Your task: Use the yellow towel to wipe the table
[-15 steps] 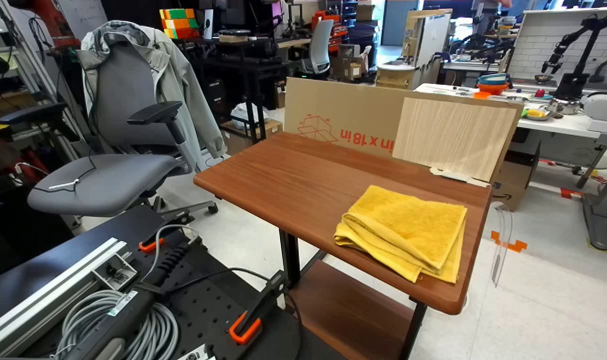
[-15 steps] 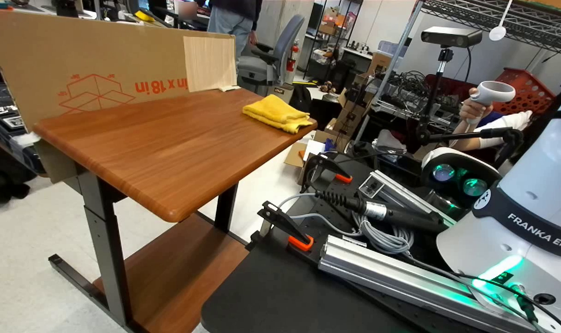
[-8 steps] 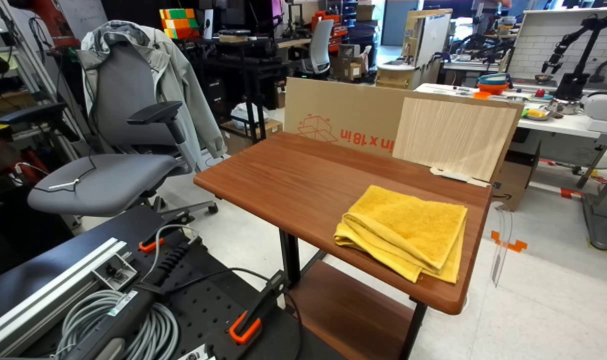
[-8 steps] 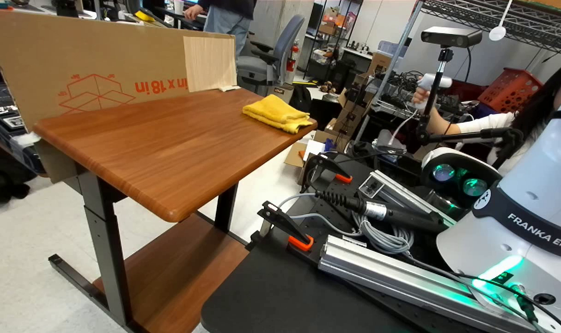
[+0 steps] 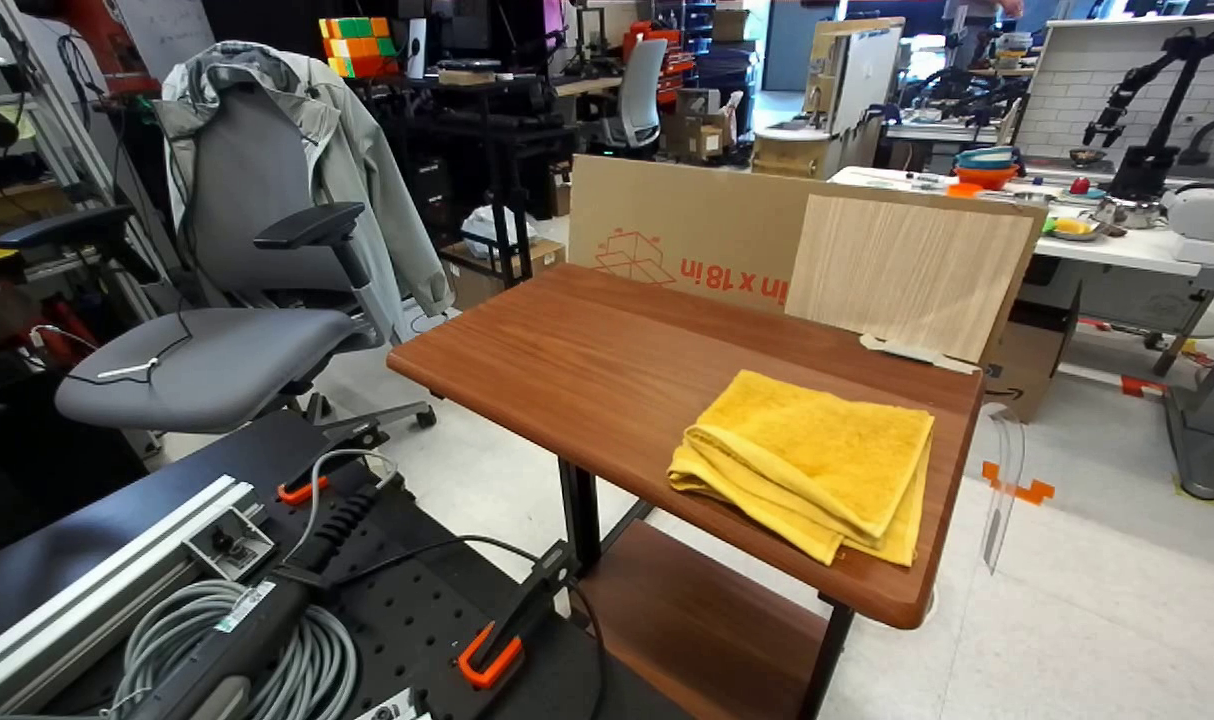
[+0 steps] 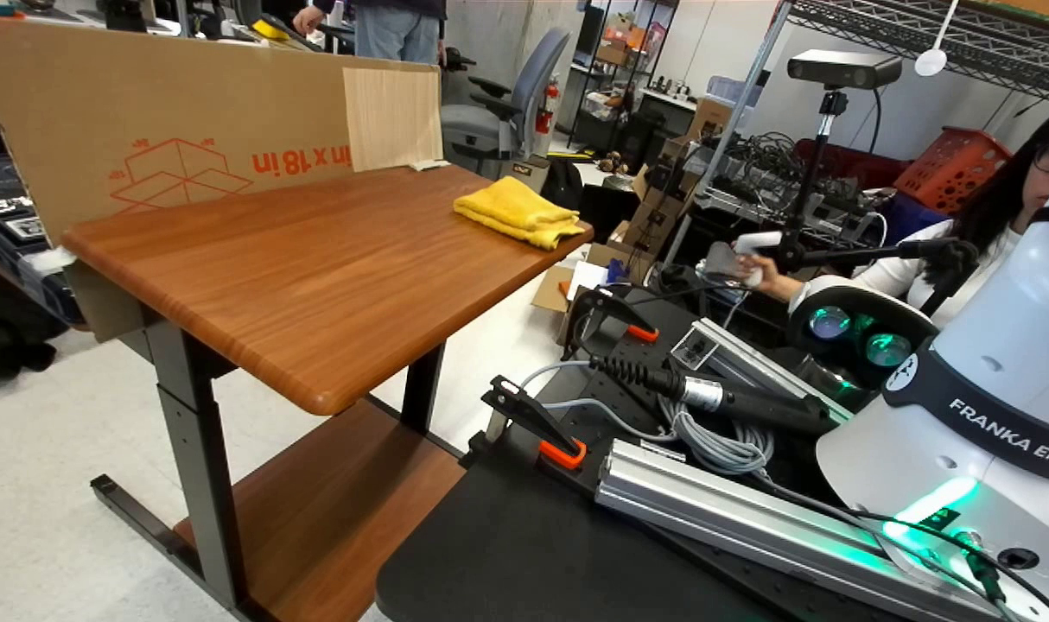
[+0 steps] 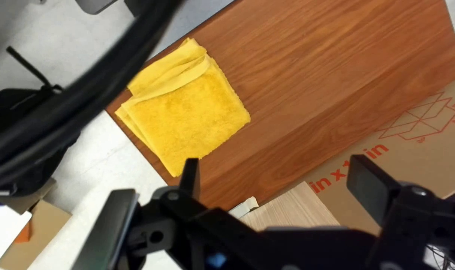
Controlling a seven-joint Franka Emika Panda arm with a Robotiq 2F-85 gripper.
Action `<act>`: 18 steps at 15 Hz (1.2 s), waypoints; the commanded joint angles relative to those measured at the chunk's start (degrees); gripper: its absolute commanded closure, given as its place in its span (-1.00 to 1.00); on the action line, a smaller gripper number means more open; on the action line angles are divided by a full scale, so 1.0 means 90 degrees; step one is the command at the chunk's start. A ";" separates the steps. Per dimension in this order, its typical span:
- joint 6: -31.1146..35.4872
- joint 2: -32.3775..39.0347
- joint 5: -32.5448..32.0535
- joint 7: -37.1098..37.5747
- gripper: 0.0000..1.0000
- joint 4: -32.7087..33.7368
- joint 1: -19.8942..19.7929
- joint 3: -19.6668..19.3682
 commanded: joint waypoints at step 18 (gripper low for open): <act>0.0514 0.4248 0.0448 0.2229 -1.00 0.2085 -0.0051 -0.0339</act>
